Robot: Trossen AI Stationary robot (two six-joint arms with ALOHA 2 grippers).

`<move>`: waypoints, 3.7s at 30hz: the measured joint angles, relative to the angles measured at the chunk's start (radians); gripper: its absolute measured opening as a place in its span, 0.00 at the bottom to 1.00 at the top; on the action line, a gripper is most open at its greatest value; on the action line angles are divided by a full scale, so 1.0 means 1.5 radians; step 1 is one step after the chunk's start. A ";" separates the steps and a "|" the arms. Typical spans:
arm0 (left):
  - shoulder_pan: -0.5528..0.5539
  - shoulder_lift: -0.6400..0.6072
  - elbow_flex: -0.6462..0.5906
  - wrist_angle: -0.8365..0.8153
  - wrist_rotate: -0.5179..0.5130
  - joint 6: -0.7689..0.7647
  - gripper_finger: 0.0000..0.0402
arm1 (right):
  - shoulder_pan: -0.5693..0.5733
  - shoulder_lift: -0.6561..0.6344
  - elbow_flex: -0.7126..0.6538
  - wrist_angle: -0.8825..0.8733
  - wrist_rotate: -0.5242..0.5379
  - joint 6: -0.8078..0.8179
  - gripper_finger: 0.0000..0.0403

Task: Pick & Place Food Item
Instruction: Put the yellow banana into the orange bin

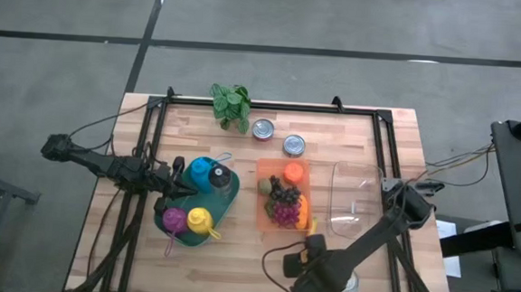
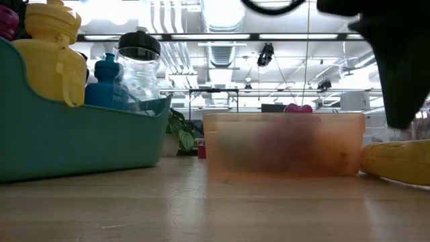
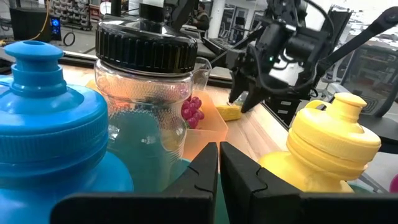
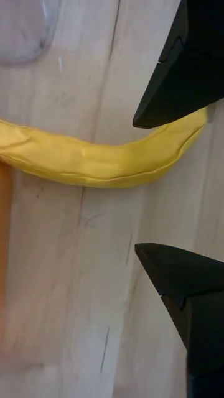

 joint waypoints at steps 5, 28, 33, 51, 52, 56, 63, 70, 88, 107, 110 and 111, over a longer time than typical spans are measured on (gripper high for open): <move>0.000 0.000 0.000 0.000 0.000 0.000 0.05 | 0.001 0.033 0.002 0.004 0.000 0.000 0.78; 0.000 0.000 0.000 0.000 0.000 0.000 0.05 | 0.000 0.055 0.000 0.001 0.001 -0.055 0.78; 0.000 0.000 0.000 0.000 0.000 0.000 0.05 | 0.001 0.055 -0.021 0.001 -0.003 -0.059 0.78; 0.000 0.000 0.000 0.000 0.000 0.000 0.05 | 0.001 0.051 -0.052 0.023 0.012 -0.154 0.78; 0.000 0.000 0.000 0.000 0.000 0.000 0.05 | 0.001 0.051 -0.052 0.024 0.012 -0.154 0.78; 0.000 0.000 0.000 0.000 0.000 0.000 0.05 | 0.001 0.052 -0.053 0.036 0.012 -0.145 0.78; 0.000 0.000 0.000 0.000 0.000 0.000 0.05 | 0.001 0.053 -0.053 0.051 0.015 -0.123 0.78; 0.000 0.000 0.000 0.000 0.000 0.000 0.05 | 0.001 0.053 -0.053 0.061 0.016 -0.121 0.78; 0.000 0.000 0.000 0.000 0.000 0.000 0.05 | 0.001 0.054 -0.053 0.075 0.017 -0.123 0.45; 0.000 0.000 0.000 0.000 0.000 0.000 0.05 | 0.001 0.054 -0.053 0.072 0.030 -0.121 0.24; 0.000 0.000 0.000 0.000 0.000 0.000 0.05 | 0.001 0.054 -0.053 0.072 0.030 -0.121 0.25; 0.000 0.000 0.000 0.000 0.000 0.000 0.05 | 0.001 0.054 -0.053 0.072 0.030 -0.121 0.25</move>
